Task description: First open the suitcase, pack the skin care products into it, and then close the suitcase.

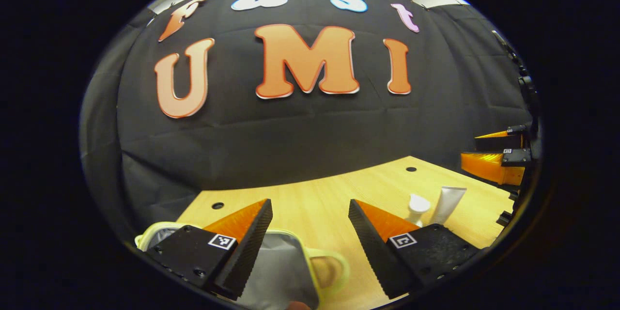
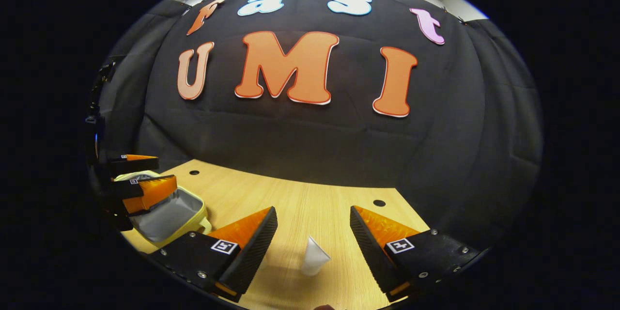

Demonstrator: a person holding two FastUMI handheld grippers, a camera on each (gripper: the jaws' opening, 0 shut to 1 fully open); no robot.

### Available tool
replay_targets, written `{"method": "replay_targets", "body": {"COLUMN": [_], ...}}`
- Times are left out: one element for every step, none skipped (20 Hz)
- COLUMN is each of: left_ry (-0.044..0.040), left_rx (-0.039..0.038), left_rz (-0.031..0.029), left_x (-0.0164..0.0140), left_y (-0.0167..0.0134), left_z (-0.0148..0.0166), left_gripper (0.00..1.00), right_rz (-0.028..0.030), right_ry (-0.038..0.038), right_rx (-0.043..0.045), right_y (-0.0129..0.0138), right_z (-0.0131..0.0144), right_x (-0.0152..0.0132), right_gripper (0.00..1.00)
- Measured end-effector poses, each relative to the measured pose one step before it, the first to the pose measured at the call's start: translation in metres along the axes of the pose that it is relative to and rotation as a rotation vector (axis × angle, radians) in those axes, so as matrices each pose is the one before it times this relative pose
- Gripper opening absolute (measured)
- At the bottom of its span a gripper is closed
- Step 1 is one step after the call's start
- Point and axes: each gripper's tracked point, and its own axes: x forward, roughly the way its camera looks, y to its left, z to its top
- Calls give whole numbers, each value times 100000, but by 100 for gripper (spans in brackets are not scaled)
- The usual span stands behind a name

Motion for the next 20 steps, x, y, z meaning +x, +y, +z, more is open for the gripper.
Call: {"method": "replay_targets", "body": {"left_ry": [1443, 115, 389, 457, 336, 1141, 1223, 1269, 1189, 1766, 1576, 1005, 1662, 1861, 819, 1606, 626, 991, 368, 756], "left_rx": [434, 456, -23, -203, -405, 358, 506, 847, 507, 328, -267, -82, 366, 164, -196, -120, -295, -704, -620, -591], "left_rz": [-2060, -933, -1551, -1584, -1916, -1889, -2236, -1742, -1805, -1516, -1615, -1576, -1144, -1202, -1524, -813, -1351, -1971, -844, -1719], "left_x": [380, 239, 303, 189, 233, 421, 406, 358, 484, 690, 681, 755, 907, 891, 1011, 947, 799, 927, 670, 699], "left_y": [-1932, -788, -1094, -758, -948, -1153, -1108, -1096, -1104, -1212, -857, -648, -483, -514, -527, -542, -387, -493, -192, -311], "left_z": [-894, -353, -486, -496, -573, -818, -911, -894, -680, -799, -596, -1165, -1093, -1019, -291, -539, -360, -320, -77, -306], "left_gripper": [99, 99, 99, 99, 99, 99, 99, 99, 99, 99, 99, 99, 99, 99, 99, 100, 100, 100, 100, 95], "right_rz": [297, 1555, 777, 848, 1058, 571, 1036, 968, 904, 902, 735, 1194, 893, 1363, 101, 1288, 486, 897, 291, 545], "right_ry": [1660, 1114, 1081, 845, 926, 588, 829, 697, 714, 597, 1061, 804, 1246, 1780, 1075, 1254, 1105, 1003, 1238, 1361], "right_rx": [-697, -210, -569, -490, -938, -1538, -1195, -480, -71, 76, -42, -19, -142, 132, 212, 481, 140, -89, -77, 233], "right_y": [-181, -88, -8, -159, 67, -164, 18, 102, -118, 90, 26, 205, 164, 176, -18, 179, 94, 20, -35, 19], "right_z": [-1006, -831, -788, -655, -712, -657, -711, -596, -663, -570, -792, -820, -647, -703, -686, -517, -794, -650, -575, -522], "right_x": [105, 109, 195, 204, 197, 186, 201, 269, 153, 187, 270, 336, 481, 465, 533, 517, 409, 366, 550, 459], "right_gripper": [96, 96, 96, 96, 96, 96, 96, 96, 96, 96, 96, 96, 96, 96, 96, 96, 96, 96, 96, 96]}}
